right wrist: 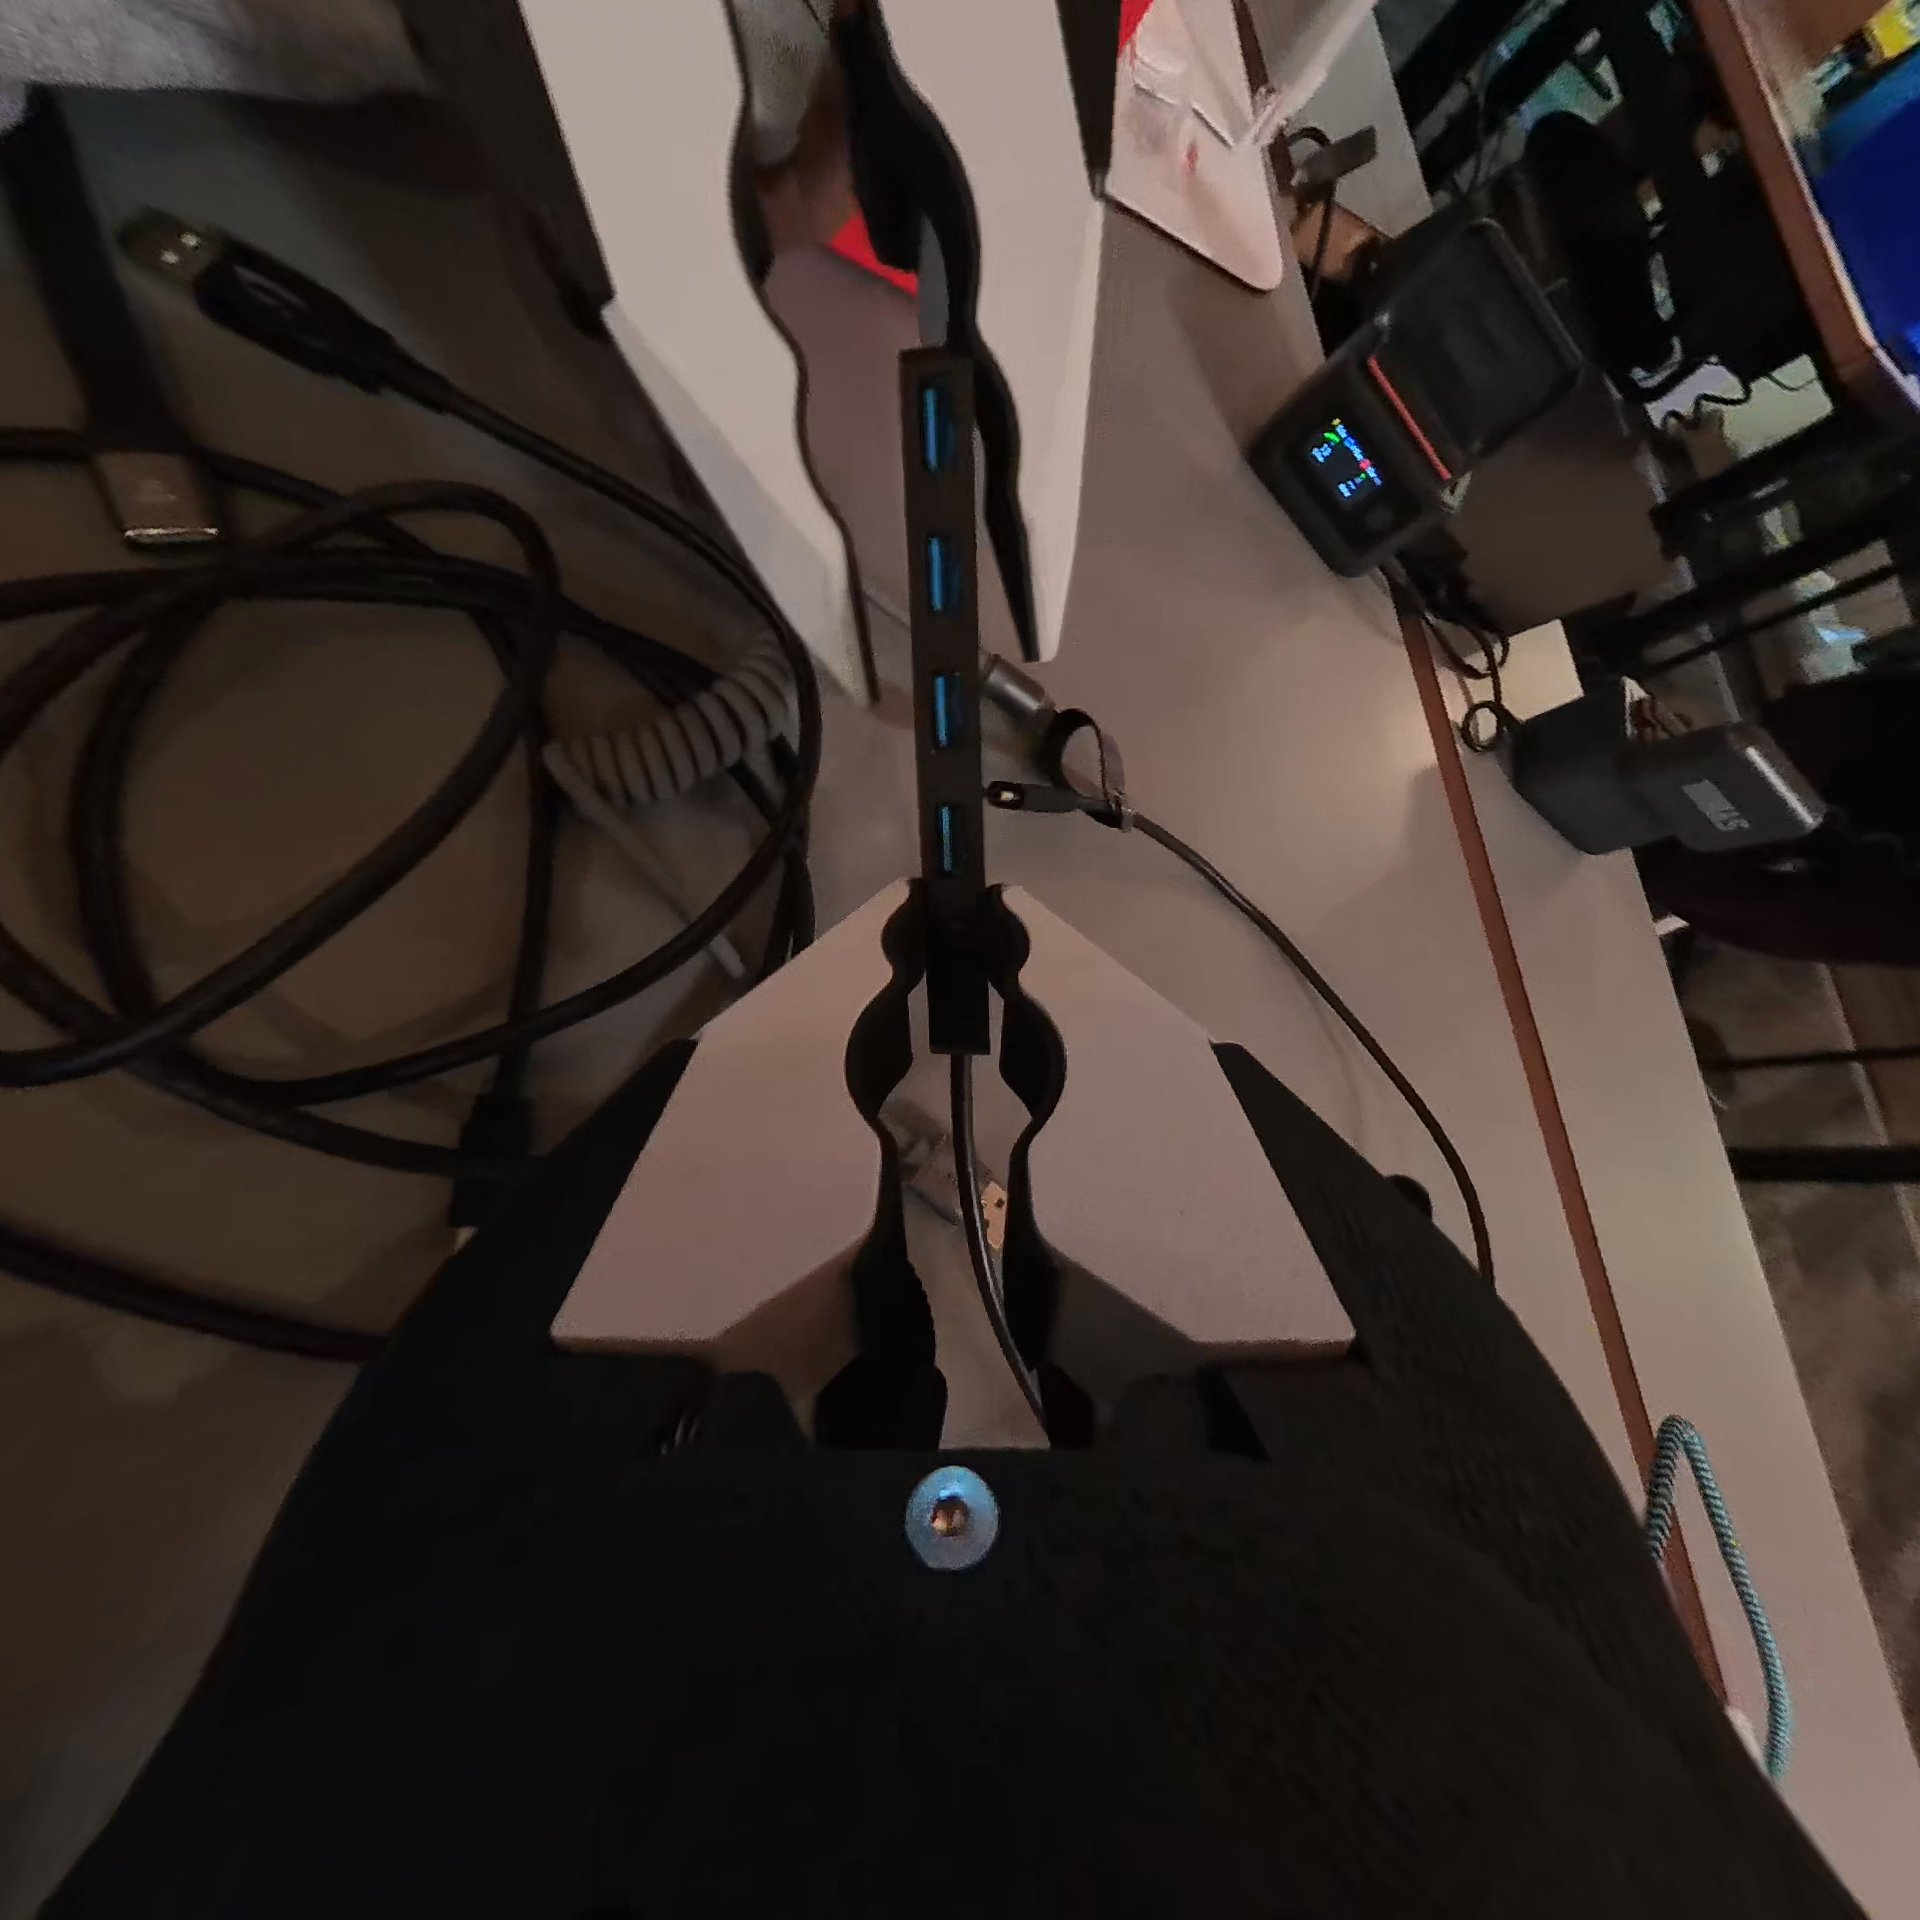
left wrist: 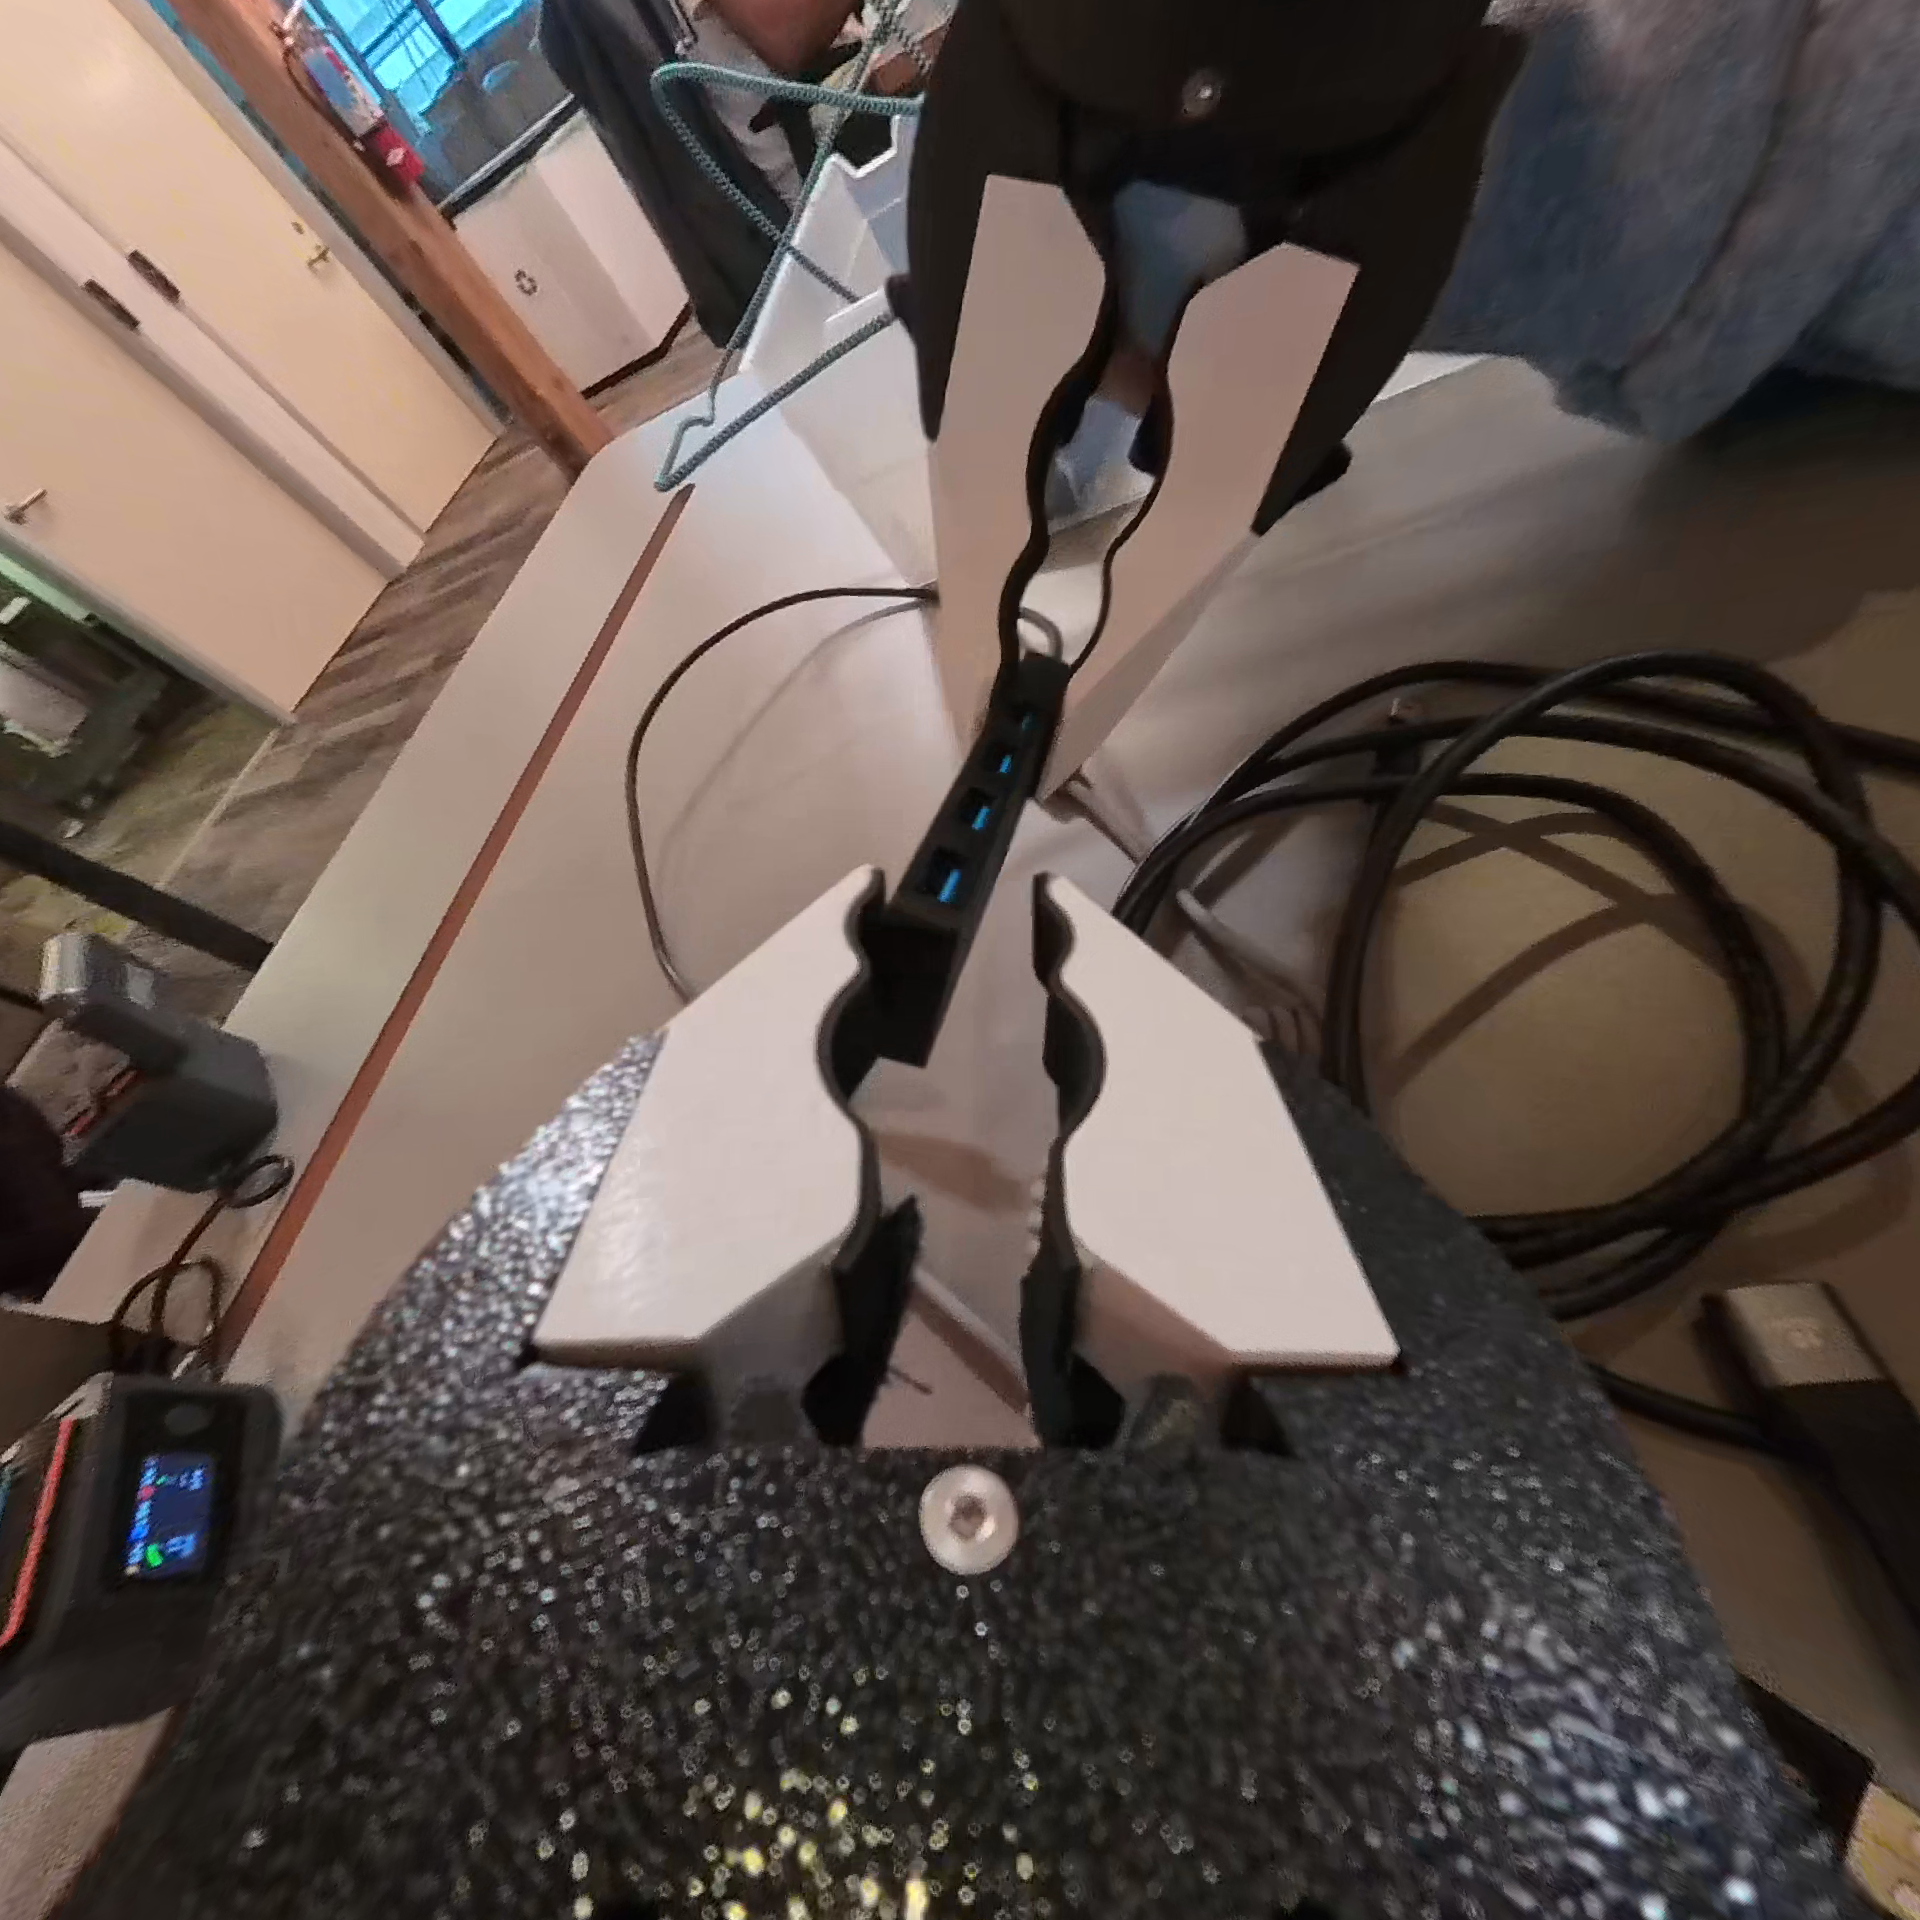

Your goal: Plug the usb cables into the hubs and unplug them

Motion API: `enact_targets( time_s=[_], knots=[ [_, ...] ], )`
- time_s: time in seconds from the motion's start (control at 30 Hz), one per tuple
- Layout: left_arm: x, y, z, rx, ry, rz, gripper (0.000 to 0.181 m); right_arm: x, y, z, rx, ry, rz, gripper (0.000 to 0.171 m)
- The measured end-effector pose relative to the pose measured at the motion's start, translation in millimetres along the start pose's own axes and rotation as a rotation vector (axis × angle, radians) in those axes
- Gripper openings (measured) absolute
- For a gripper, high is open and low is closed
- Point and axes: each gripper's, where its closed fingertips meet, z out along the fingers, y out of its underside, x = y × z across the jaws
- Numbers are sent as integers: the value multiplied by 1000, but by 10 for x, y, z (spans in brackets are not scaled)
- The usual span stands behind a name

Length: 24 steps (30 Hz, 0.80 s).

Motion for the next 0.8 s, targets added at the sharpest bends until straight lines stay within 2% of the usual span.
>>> enact_targets(
  time_s=[0.03,0.1,0.2,0.27,0.37,0.5,0.57,0.67,0.8],
  knots=[
    [15,-6,-9,7,16,-16,15,-12,2,-7,-1,-10,-2,9],
    [0,-9,-16,11,23,-51,11,59,-24,-23,20,29,40,12],
    [-281,62,-46,-29,-152,-84,9,578,43,-225,5,336,191,25],
    [-492,186,-113,-74,-287,-93,9,786,196,-403,-67,482,354,25],
    [-638,250,-154,-105,-390,-103,9,585,503,-393,-273,461,540,20],
    [-689,285,-161,-164,-455,-31,9,85,620,-91,-299,235,886,21],
    [-704,312,-167,-199,-480,11,9,-35,730,-14,-334,183,1005,24],
    [-680,312,-146,-215,-474,34,9,-10,685,-41,-313,185,1067,30],
    [-670,315,-153,-229,-475,55,9,-169,764,-101,-451,199,1029,31]
  ],
)
